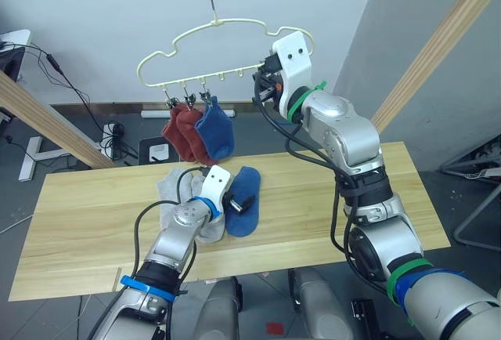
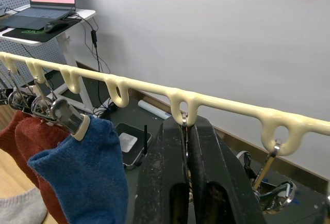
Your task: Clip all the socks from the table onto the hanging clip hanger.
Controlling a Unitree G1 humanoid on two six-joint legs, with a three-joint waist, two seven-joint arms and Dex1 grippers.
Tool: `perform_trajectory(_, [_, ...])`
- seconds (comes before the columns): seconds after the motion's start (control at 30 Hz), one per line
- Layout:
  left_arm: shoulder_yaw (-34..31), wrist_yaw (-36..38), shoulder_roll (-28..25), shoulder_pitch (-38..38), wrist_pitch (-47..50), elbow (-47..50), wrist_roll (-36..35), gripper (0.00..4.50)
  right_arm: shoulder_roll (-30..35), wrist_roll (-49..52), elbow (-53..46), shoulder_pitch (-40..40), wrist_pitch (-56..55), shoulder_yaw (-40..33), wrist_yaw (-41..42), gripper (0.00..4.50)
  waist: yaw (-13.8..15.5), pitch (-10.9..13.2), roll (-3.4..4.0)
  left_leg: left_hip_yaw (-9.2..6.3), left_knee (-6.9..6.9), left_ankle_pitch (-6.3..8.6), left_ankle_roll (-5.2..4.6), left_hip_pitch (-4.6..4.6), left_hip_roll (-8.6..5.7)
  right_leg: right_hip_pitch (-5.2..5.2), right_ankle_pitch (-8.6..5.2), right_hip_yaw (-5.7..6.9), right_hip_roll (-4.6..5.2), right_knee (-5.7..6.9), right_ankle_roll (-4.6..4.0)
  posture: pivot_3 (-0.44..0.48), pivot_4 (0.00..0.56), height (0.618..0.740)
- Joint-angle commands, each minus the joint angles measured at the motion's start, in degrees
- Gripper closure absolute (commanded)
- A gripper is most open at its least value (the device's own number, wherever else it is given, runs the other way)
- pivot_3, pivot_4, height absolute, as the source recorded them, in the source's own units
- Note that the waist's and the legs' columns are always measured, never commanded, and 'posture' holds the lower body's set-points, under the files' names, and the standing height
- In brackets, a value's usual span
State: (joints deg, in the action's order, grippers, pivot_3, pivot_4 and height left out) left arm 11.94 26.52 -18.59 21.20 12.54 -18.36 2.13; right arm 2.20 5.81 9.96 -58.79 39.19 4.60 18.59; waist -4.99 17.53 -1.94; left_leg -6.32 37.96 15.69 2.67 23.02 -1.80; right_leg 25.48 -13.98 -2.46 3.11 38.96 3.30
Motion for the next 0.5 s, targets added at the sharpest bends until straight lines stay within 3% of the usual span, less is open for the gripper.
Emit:
perform_trajectory(0.03, [1.4, -1.1, 0.3, 0.3, -2.0, -4.5, 2.8, 0.85, 0.0, 1.0, -3.7, 0.0, 0.1, -0.3, 0.0, 4.5, 0.0, 0.0, 0.0, 0.0, 0.0, 0.0, 0.0, -0.01, 0.0, 0.0, 0.0, 0.0, 0.0, 0.01, 0.0, -0.081, 0.301, 0.74])
perform_trajectory(0.33, [2.6, -1.8, -0.9, -0.3, -6.4, -7.2, 6.4, 3.44, -0.3, 1.1, -4.3, 0.1, 0.7, -0.4, -0.1, 4.5, -0.1, 0.0, 0.01, -0.02, 0.01, 0.0, 0.0, -0.1, 0.05, -0.08, 0.1, 0.02, -0.01, 0.03, -0.14, -0.085, 0.304, 0.74])
perform_trajectory(0.43, [2.9, -6.5, -3.4, 2.1, -20.5, -6.9, 10.7, 4.29, -0.3, 1.1, -4.5, 0.1, 0.8, -0.6, -0.3, 4.5, -0.2, 0.0, 0.0, -0.02, 0.01, -0.01, 0.01, -0.11, 0.14, -0.07, 0.14, 0.05, -0.06, 0.05, -0.18, -0.088, 0.305, 0.74])
perform_trajectory(0.5, [2.1, -8.5, -3.8, 4.0, -27.0, -7.1, 11.4, 4.46, -0.4, 1.4, -4.7, 0.0, 1.1, -1.0, -0.4, 4.5, -0.1, 0.0, 0.01, -0.03, 0.0, -0.01, 0.02, -0.08, 0.2, -0.01, 0.15, 0.08, -0.08, 0.05, -0.21, -0.088, 0.305, 0.74])
